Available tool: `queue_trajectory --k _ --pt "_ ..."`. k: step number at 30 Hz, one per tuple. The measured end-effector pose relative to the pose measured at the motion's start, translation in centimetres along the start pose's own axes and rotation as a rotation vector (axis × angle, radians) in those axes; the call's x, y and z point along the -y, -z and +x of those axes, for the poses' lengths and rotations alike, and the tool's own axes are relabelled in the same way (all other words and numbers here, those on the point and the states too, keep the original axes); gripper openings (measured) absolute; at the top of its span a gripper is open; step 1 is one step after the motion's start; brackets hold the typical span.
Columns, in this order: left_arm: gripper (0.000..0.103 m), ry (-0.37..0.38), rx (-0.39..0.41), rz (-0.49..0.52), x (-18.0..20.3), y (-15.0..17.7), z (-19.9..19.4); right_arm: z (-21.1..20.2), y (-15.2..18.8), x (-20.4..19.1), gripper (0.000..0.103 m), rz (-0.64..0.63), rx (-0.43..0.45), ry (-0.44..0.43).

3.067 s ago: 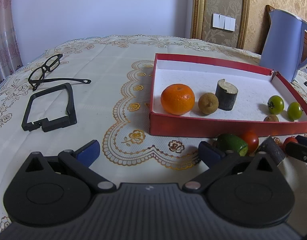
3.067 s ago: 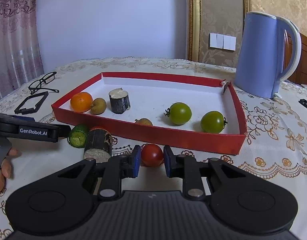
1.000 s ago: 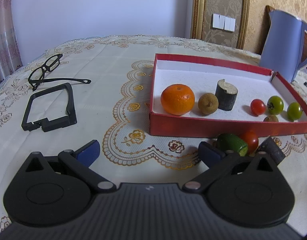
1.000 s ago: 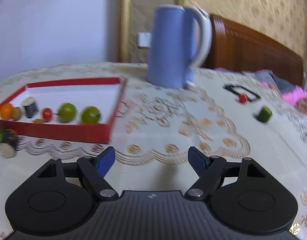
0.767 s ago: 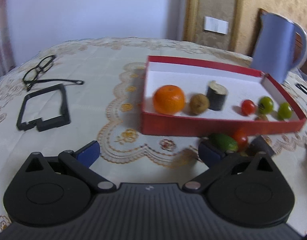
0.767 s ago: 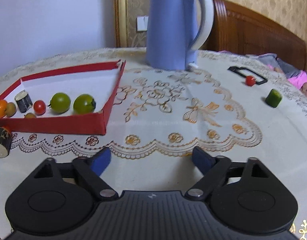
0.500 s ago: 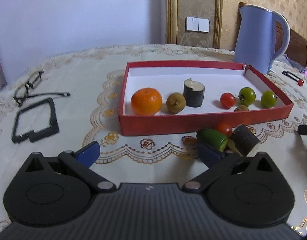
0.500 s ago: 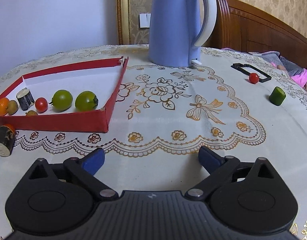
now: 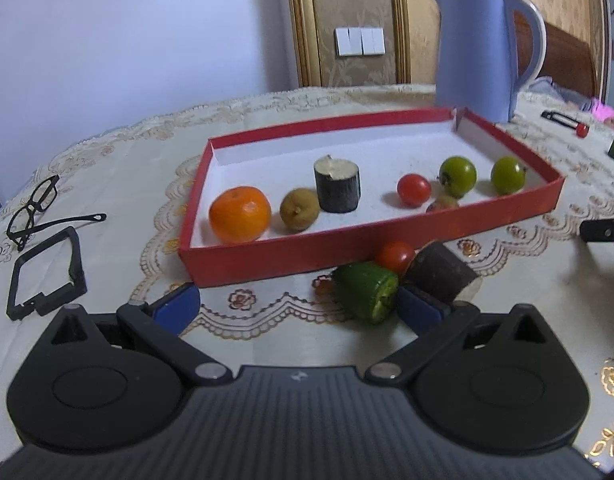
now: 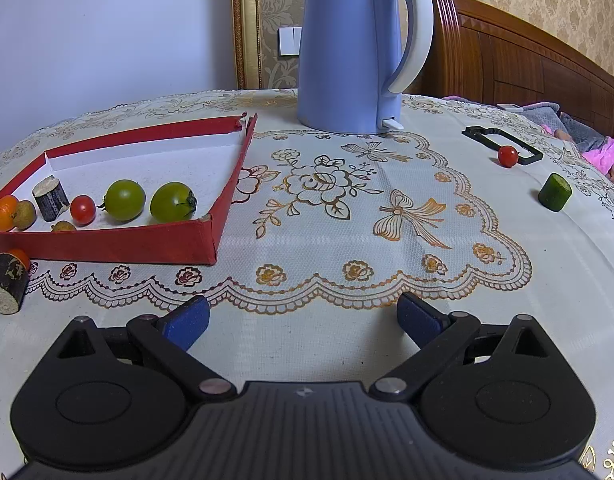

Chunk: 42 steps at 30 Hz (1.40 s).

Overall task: Organize fruits
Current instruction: 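Grasp the green pepper chunk beside the tray with the left tool, then lower the green pepper chunk into the tray and open the left tool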

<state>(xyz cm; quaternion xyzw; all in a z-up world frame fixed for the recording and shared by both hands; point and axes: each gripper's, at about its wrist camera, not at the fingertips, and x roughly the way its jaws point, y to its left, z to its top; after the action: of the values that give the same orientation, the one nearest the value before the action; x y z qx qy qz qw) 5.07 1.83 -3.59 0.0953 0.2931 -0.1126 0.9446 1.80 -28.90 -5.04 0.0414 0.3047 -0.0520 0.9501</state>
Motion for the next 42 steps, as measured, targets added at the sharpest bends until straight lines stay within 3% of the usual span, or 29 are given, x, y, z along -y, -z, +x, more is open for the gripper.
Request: queue_trajectory --k 11,13,17,23,25,35,42 --pt "0.102 0.027 -0.033 -0.073 -1.3 -0.1 1.0 0.0 0.0 0.0 0.101 0.0 0.0 0.0" --pt "0.089 0.051 -0.027 -0.074 -1.3 0.0 0.8 0.0 0.0 0.0 0.101 0.0 0.0 0.0" --pt "0.081 0.066 -0.017 -0.087 -1.5 0.1 0.5 0.0 0.0 0.0 0.101 0.001 0.0 0.0" --pt "0.054 0.072 0.001 -0.067 -0.8 0.3 -0.3 0.0 0.0 0.0 0.101 0.0 0.0 0.0" --pt "0.036 0.071 0.005 -0.064 -0.6 0.3 -0.6 0.0 0.0 0.0 0.101 0.0 0.0 0.0" --pt "0.035 0.021 0.016 -0.037 -0.2 0.3 -1.4 0.0 0.0 0.0 0.101 0.0 0.0 0.0" --pt "0.035 0.024 0.076 -0.082 -1.5 -2.5 -2.3 0.0 0.0 0.0 0.101 0.001 -0.001 0.0"
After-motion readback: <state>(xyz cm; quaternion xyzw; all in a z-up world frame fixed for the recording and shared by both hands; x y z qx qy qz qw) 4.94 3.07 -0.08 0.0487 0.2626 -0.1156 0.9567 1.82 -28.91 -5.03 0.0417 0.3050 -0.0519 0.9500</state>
